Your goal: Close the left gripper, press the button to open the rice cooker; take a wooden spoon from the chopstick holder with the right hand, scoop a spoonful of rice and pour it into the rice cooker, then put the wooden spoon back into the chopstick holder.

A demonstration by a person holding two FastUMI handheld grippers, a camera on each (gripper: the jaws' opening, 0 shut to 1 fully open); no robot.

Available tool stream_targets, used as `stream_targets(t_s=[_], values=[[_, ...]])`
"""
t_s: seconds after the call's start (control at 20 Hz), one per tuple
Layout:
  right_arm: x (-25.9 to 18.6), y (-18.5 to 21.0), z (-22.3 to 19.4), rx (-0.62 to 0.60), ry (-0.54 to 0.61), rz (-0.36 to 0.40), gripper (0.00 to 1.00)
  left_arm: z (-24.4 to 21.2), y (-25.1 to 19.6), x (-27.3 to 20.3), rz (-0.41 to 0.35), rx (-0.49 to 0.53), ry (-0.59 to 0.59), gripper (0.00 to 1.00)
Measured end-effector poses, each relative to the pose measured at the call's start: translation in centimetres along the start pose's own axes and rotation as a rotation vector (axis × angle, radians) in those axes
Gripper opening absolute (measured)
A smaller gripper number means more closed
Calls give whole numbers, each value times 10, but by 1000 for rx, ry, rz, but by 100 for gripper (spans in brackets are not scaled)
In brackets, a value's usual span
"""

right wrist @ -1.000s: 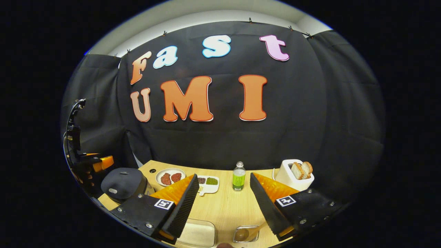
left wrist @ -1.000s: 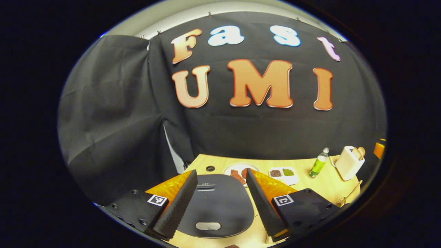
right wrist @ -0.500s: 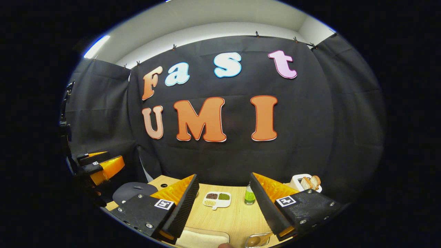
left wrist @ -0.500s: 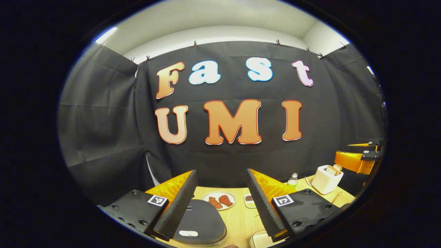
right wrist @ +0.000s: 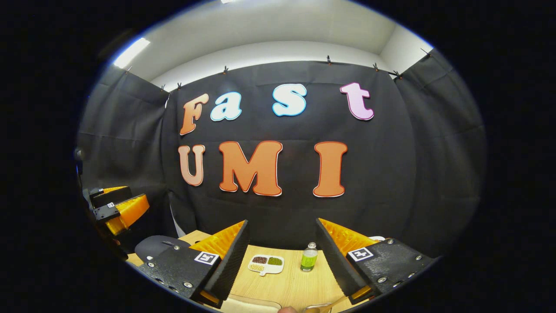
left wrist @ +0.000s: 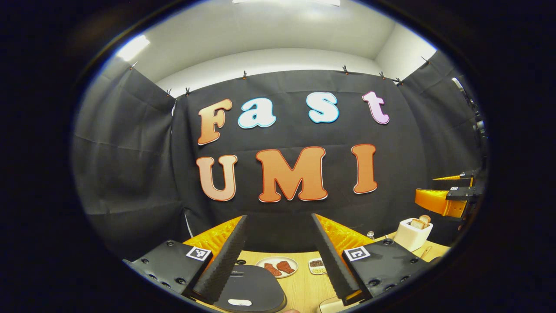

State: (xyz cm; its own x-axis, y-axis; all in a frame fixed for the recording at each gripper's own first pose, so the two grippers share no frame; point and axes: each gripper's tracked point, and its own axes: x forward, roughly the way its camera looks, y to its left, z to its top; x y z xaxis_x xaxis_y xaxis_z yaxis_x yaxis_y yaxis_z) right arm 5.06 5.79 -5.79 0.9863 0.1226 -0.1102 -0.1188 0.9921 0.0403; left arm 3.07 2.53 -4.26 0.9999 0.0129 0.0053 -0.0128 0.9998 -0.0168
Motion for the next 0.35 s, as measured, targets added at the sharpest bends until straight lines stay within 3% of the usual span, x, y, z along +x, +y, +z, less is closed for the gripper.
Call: stream_targets(t_s=[0.3, 0.35], values=[[-3, 0, 8, -2, -47, 6, 93, -4, -2, -3, 0, -17, 6, 95], [-3, -2, 8, -6, -49, 4, 100, -6, -1, -1, 4, -16, 11, 95]])
